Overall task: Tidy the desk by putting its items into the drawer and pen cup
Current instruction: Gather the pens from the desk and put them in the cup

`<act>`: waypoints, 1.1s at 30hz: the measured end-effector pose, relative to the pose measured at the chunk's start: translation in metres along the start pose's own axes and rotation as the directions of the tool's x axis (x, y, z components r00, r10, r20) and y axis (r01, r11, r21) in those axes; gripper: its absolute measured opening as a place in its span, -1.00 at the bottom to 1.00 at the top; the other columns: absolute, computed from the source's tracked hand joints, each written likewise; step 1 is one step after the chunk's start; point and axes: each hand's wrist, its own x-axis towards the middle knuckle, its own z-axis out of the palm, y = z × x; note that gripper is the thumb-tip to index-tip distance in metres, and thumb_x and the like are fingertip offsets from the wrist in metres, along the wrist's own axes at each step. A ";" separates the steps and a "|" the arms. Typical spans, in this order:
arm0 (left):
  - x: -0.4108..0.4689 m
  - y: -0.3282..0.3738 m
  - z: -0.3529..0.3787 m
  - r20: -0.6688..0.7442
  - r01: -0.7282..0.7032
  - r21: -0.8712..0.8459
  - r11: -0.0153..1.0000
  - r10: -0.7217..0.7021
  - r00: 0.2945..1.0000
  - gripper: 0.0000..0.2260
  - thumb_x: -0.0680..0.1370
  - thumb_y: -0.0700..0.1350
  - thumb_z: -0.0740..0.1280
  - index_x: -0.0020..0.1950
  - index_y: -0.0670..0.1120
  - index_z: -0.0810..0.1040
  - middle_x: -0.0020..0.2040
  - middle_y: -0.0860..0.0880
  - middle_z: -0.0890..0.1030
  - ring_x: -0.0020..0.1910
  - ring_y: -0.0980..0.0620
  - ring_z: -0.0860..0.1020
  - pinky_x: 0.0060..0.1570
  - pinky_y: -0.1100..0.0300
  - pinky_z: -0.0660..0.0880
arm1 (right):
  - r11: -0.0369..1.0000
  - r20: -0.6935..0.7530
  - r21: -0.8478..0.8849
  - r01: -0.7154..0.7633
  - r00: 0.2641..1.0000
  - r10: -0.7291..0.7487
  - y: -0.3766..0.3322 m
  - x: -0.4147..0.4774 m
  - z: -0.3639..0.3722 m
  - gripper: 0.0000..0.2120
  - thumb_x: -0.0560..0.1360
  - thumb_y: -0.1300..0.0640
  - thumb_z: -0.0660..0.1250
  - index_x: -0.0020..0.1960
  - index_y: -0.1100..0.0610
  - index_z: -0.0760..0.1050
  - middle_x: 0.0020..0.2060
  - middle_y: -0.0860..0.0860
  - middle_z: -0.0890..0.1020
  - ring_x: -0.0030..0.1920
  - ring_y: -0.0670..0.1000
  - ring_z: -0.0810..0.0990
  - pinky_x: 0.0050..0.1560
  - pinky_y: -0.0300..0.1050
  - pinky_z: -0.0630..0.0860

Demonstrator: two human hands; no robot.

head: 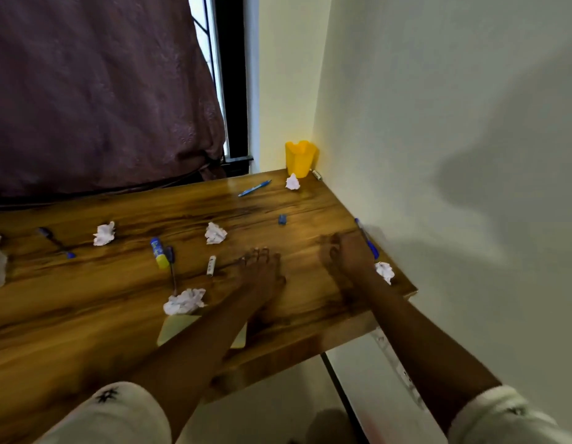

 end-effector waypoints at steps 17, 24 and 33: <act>0.023 -0.004 0.030 -0.099 0.034 -0.040 0.999 -0.037 0.994 -0.40 0.56 0.32 -0.12 0.54 0.13 -0.17 0.57 -0.04 -0.14 0.54 -0.12 -0.15 0.44 -0.15 -0.20 | 0.972 0.074 -0.237 -0.001 0.997 0.019 0.030 0.090 0.017 -0.68 0.55 0.17 0.22 0.30 0.14 0.39 0.16 0.13 0.57 0.13 0.13 0.56 0.07 -0.05 0.49; 0.027 -0.009 0.025 -0.001 0.051 -0.124 0.991 -0.051 0.999 -0.38 0.54 0.34 -0.04 0.53 0.19 -0.14 0.57 -0.01 -0.17 0.53 -0.10 -0.19 0.44 -0.12 -0.23 | 0.873 -0.205 -0.110 0.476 0.848 -0.489 0.006 0.041 0.012 -0.80 0.43 0.22 0.40 0.03 0.06 0.60 -0.07 -0.01 0.64 -0.11 0.03 0.62 -0.17 -0.12 0.53; 0.026 0.025 -0.044 0.393 0.370 -0.844 -0.388 0.022 0.919 -0.44 0.58 0.23 0.07 0.18 -0.19 0.57 -0.04 -0.13 0.65 -0.10 -0.04 0.59 -0.05 0.09 0.45 | 0.638 -0.424 -0.063 0.767 0.558 -0.713 -0.009 0.008 0.021 -0.85 0.48 0.18 0.31 -0.01 0.16 0.63 -0.04 0.02 0.67 -0.10 -0.06 0.63 -0.15 -0.29 0.50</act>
